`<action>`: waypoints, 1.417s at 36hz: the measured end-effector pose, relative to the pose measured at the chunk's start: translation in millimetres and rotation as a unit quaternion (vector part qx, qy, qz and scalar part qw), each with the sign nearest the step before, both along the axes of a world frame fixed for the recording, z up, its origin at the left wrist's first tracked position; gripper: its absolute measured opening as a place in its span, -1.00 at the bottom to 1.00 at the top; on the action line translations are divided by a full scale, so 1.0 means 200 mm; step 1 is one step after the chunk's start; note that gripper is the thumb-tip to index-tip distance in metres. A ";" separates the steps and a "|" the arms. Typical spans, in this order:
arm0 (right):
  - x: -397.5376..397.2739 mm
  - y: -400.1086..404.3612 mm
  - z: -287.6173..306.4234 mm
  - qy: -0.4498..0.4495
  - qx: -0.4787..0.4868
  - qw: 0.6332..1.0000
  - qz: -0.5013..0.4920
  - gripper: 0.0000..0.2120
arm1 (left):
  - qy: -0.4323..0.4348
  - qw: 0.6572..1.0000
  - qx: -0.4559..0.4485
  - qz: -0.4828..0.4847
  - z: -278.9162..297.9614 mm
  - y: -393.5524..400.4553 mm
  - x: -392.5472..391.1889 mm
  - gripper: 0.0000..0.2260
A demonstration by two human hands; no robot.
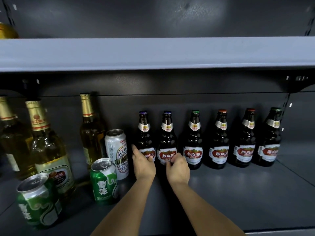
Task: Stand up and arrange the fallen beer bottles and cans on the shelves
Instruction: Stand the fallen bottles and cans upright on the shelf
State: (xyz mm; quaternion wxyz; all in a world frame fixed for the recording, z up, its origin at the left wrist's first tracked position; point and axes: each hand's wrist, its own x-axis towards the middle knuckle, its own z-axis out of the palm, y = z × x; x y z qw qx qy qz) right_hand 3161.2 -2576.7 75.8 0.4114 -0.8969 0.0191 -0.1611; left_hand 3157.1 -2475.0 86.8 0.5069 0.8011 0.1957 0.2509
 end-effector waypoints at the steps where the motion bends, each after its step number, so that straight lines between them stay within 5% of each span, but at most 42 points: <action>1: -0.01 -0.01 0.00 0.003 -0.011 1.000 0.002 -0.93 | 0.000 1.000 -0.008 0.003 -0.01 0.00 -0.01 -0.26; 8: -0.09 0.01 0.01 -0.050 -0.013 0.999 -0.006 -0.96 | -0.053 0.998 -0.020 0.030 -0.04 -0.12 -0.17 -0.46; 16: -0.27 0.21 0.06 -0.065 0.037 0.992 0.104 -0.84 | -0.157 0.965 0.204 0.043 0.05 0.00 -0.49 -0.85; 22: -0.47 0.42 0.10 -0.020 0.030 0.980 0.196 -0.64 | -0.201 0.922 0.312 0.111 0.07 0.29 -0.65 -0.68; 30: -0.59 0.69 0.10 0.046 -0.006 0.987 0.152 -0.25 | -0.221 0.862 0.405 0.210 0.03 0.75 -0.88 -0.63; 33: -0.60 0.77 0.09 0.068 -0.011 0.992 0.103 -0.26 | -0.205 0.876 0.365 0.240 0.03 0.88 -0.94 -0.51; 36: -0.61 0.83 0.10 0.062 -0.023 0.996 0.059 -0.32 | -0.145 0.930 0.231 0.246 0.03 0.97 -0.97 -0.27; 40: -0.66 0.87 0.08 0.042 -0.026 0.998 0.038 -0.33 | -0.001 0.994 0.048 0.096 -0.01 1.03 -0.99 0.01; 45: -0.75 0.92 0.07 -0.025 -0.035 0.999 0.028 -0.37 | 0.009 0.996 0.000 0.086 -0.03 1.05 -0.98 -0.28; 51: -0.86 1.03 0.11 -0.115 -0.042 0.990 0.072 -0.43 | -0.019 0.988 -0.012 0.150 -0.01 1.11 -1.10 -0.40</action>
